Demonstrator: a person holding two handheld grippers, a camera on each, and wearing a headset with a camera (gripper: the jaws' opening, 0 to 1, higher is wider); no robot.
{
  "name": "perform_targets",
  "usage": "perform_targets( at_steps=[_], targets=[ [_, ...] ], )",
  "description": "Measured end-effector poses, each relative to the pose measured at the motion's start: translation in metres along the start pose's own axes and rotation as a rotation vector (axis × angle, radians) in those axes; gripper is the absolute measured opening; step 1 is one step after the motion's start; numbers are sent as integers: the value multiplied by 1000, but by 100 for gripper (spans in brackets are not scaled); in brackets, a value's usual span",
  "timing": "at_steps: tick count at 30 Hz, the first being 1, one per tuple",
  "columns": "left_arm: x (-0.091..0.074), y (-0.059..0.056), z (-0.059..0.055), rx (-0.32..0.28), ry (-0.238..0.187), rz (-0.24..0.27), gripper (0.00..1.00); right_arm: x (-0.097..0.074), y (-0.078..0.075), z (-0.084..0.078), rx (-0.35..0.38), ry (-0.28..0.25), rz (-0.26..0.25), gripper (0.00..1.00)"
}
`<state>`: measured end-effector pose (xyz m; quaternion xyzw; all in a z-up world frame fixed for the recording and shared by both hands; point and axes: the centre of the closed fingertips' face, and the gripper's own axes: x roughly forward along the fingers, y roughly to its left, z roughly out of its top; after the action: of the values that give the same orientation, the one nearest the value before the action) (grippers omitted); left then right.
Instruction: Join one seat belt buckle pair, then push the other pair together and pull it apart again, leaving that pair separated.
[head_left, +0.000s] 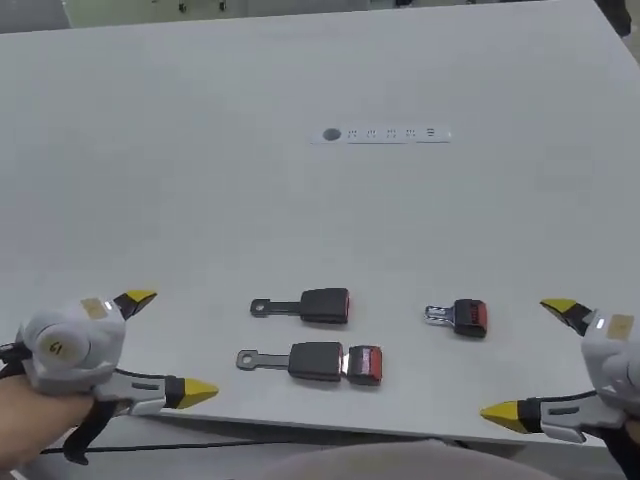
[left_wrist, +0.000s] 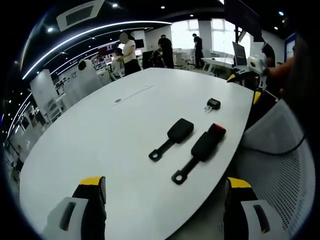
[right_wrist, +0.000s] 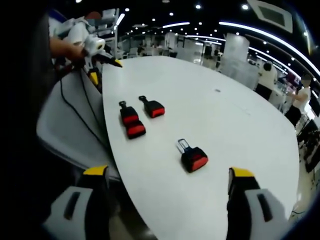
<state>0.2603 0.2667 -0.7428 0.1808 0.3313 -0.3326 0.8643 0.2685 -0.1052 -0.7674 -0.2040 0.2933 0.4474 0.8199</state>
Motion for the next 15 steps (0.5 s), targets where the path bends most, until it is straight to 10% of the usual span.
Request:
perform_targets(
  at_steps=[15],
  targets=[
    [0,-7,-9,9,9,-27,100,-2,7,-3,36,-2,-2,100]
  ],
)
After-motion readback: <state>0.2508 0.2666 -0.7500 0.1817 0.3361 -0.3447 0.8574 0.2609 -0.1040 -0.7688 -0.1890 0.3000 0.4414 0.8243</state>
